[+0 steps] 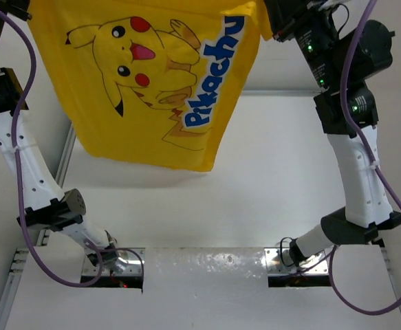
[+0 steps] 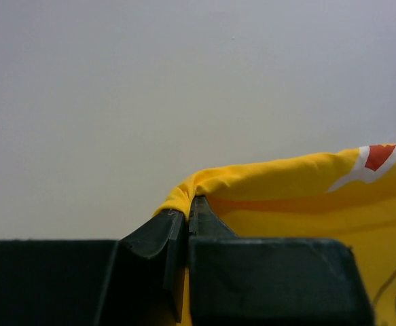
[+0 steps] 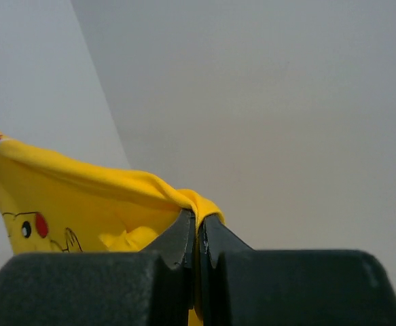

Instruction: Put the pillow into the pillowcase

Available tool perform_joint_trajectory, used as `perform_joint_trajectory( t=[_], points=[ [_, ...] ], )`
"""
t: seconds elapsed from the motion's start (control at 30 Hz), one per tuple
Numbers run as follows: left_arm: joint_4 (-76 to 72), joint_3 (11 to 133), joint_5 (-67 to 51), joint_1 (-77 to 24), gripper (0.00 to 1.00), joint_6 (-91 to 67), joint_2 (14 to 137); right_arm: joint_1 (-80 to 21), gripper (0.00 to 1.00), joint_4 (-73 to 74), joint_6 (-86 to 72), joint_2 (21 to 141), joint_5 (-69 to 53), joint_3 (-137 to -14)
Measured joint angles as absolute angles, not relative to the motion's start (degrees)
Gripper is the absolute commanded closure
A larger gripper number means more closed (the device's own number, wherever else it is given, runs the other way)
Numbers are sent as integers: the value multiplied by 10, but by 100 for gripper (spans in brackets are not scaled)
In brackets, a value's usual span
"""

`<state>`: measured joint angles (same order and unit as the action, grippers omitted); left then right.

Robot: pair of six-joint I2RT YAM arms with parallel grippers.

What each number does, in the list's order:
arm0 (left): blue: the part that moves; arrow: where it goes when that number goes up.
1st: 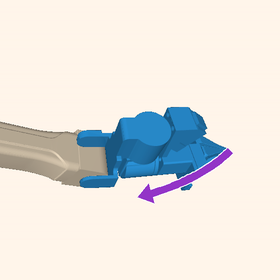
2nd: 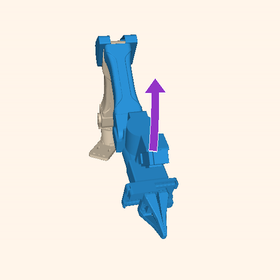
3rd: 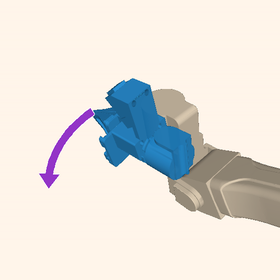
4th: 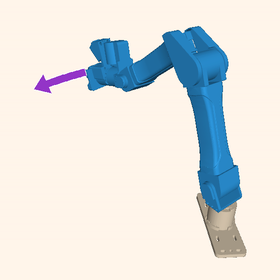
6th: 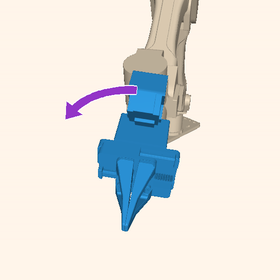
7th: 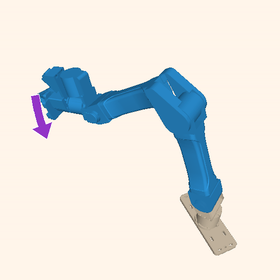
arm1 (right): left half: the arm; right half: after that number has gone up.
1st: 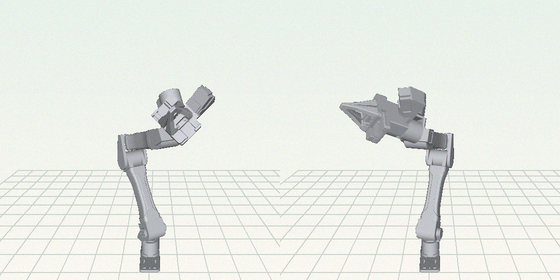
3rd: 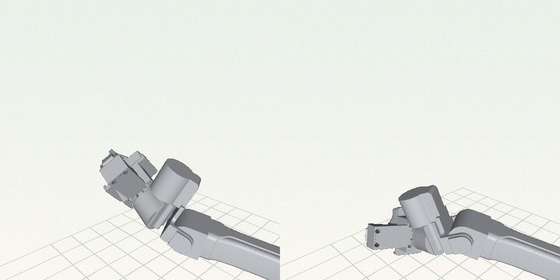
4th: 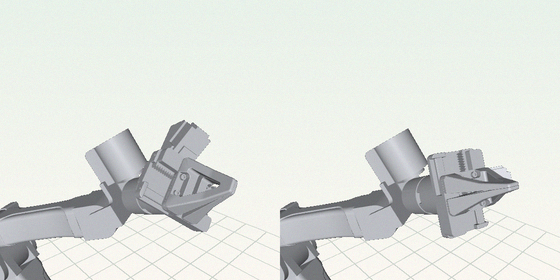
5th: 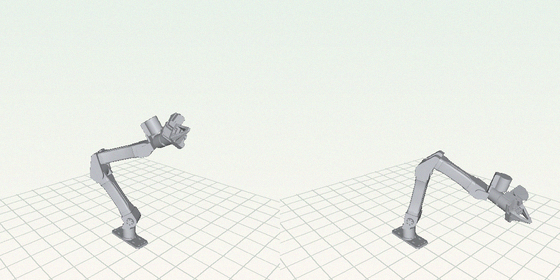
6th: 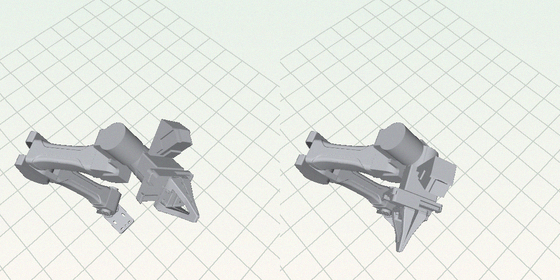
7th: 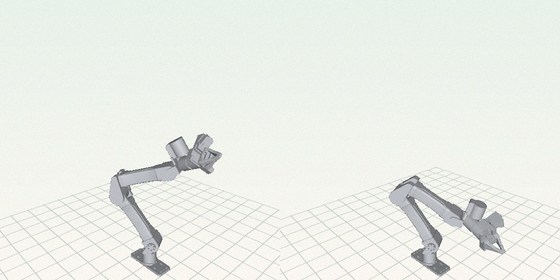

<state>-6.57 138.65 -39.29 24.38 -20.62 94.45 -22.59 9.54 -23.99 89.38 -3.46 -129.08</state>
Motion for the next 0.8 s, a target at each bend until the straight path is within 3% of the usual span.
perform_joint_trajectory(
  t=[0.17, 0.3, 0.53, 0.8],
  points=[
    [-48, 1331, -399, 242, 100, -198, 928, -221, 100, 78, -240, 888, -16, -1233],
    [-13, 1360, -409, 236, 100, -199, 998, -203, 100, 62, -265, 999, -17, -1323],
    [77, 1391, -394, 191, 100, -193, 1128, -163, 100, 17, -338, 1125, -4, -1333],
    [44, 1399, -372, 158, 100, -145, 1096, -156, 100, -11, -300, 1086, 8, -1331]
  ],
)
